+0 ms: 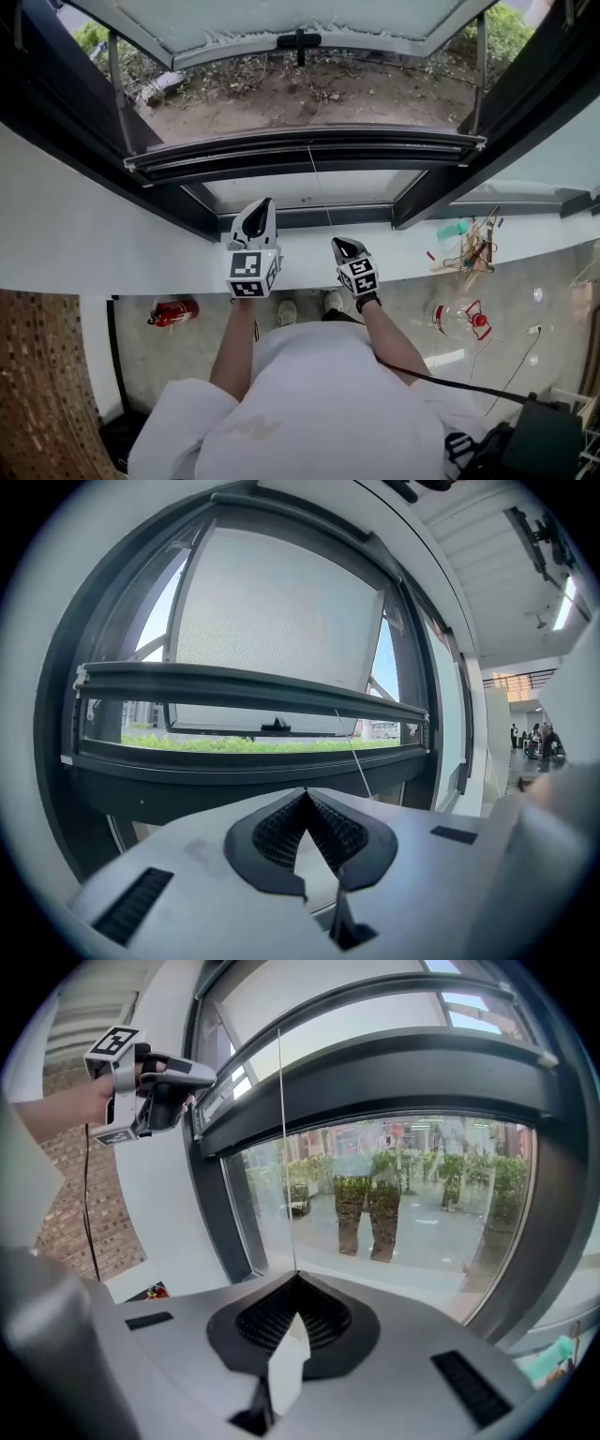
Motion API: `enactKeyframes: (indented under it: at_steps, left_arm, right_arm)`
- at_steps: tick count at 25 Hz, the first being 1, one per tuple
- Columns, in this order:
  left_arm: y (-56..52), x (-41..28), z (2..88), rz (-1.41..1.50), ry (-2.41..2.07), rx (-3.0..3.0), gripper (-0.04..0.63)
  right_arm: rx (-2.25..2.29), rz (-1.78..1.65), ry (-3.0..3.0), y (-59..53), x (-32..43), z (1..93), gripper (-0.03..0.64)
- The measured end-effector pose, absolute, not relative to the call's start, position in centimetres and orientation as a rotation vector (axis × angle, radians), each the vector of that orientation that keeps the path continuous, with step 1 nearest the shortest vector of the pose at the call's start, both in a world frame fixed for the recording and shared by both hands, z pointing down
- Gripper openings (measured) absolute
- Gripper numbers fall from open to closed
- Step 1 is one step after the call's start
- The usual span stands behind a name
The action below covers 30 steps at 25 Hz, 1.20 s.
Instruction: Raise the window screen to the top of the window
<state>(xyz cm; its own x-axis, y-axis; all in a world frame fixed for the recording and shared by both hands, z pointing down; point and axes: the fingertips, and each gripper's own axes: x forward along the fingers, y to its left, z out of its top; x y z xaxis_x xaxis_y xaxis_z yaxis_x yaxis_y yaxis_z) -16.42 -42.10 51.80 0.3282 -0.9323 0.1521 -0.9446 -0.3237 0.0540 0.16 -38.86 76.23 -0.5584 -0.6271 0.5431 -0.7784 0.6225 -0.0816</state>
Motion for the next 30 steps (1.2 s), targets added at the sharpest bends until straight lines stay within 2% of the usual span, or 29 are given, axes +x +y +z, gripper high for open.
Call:
enactKeyframes:
  at_steps: [14, 30]
  left_arm:
    - [-42.6, -15.7, 51.4, 0.058, -1.740, 2.435, 0.002]
    - [-42.1, -14.8, 51.3, 0.056, -1.721, 2.458, 0.002]
  right_arm:
    - [1.134, 0.221, -2.493, -40.5, -1.1, 69.9, 0.002]
    - [1.211, 0.269, -2.657, -41.1, -2.2, 65.1, 0.002]
